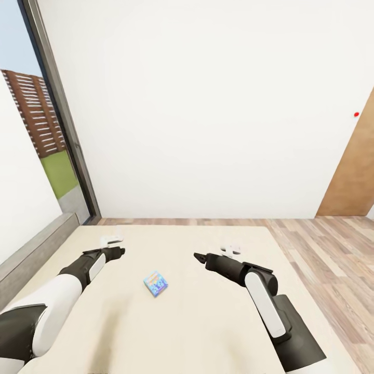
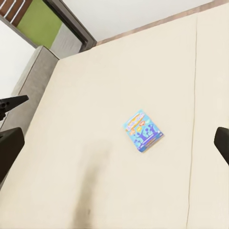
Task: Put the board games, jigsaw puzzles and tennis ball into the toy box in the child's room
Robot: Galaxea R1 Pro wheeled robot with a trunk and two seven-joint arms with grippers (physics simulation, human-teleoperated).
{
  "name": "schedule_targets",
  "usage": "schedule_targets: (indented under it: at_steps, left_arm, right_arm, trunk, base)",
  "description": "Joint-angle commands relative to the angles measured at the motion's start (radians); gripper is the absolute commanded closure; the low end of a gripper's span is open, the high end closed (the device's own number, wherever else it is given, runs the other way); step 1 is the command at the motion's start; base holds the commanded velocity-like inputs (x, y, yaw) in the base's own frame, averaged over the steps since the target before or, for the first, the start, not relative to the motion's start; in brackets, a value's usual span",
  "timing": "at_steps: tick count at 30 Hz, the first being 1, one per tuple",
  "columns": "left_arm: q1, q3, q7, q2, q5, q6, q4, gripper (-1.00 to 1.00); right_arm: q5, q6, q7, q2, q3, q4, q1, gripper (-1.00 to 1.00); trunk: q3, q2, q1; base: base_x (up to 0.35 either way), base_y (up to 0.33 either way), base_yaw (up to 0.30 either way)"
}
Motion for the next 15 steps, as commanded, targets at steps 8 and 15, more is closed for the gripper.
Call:
schedule_targets:
  at_steps: [8,15]
  left_arm:
    - [0.001,0.003,0.002,0.000,0.010,0.010,-0.002,-1.00]
    - [0.002,0.004,0.002,-0.001,0.010,0.012,-0.002,-1.00]
  right_arm:
    - [-0.009,0.003,-0.007,0.000,0.001,-0.006,-0.001,-1.00]
    - [-0.009,0.002,-0.008,0.001,0.001,-0.013,-0.001,-1.00]
  trunk:
    - [-0.015,-0.001,0.000]
    - [-0.026,-0.001,0.000]
  base:
    - [0.000,0.000,0.000]
    - [0.000,0.000,0.000]
